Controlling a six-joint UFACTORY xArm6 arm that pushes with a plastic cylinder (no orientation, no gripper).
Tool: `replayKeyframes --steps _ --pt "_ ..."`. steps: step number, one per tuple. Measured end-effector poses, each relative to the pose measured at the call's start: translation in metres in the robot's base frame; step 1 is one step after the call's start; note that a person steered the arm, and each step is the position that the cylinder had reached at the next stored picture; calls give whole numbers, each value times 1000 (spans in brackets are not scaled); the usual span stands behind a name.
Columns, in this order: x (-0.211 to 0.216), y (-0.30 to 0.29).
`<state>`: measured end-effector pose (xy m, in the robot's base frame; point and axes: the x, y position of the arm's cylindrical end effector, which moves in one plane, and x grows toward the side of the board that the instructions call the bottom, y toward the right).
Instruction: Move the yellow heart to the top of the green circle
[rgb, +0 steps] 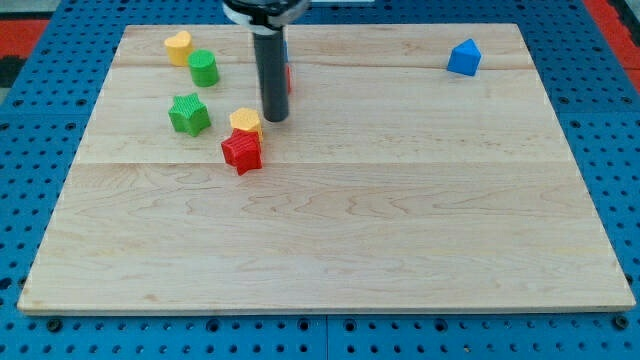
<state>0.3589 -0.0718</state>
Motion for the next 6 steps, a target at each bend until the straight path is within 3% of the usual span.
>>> replayKeyframes --steps 2,3,4,5,6 --pt "-24 -51" --pt "-48 -114" --pt "-102 -143" --pt "-140 -144" --pt "-145 -128"
